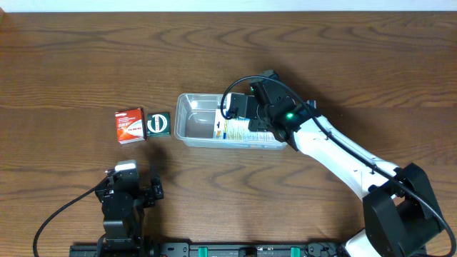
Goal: Pack container
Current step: 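Carry the yellow box into the container and release it, then grasp the white slim box with the right gripper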
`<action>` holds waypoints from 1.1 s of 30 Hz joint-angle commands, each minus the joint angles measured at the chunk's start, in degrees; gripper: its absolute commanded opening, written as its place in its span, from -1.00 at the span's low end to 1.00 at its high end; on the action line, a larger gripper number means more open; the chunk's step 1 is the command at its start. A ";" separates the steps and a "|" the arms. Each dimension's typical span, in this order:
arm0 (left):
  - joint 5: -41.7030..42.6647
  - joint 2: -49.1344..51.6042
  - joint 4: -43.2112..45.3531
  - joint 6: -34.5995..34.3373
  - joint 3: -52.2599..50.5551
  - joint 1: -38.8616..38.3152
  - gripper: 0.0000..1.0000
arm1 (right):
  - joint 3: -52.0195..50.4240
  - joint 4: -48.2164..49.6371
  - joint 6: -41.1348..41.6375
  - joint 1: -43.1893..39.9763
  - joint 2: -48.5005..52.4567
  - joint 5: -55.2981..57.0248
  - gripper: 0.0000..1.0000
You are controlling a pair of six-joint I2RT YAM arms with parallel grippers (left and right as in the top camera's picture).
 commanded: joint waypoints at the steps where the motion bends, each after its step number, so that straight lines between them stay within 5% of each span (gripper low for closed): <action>1: -0.09 -0.37 0.24 -0.52 -0.85 0.24 0.96 | 0.46 0.20 1.75 1.01 -1.31 3.26 0.99; 8: -0.07 -0.37 0.24 -0.52 -0.85 0.24 0.96 | 0.55 0.35 11.13 2.78 -4.61 3.91 0.98; 16: -0.09 -0.37 0.24 -0.52 -0.85 0.24 0.96 | 0.57 -6.36 58.27 -7.52 -13.09 2.62 0.95; 23: -0.09 -0.37 0.24 -0.52 -0.85 0.24 0.96 | 0.42 -24.94 82.79 -21.46 -13.70 -1.75 0.48; 33: -0.09 -0.37 0.24 -0.52 -0.85 0.24 0.96 | 0.11 -26.32 85.70 -22.91 -3.23 -4.57 0.48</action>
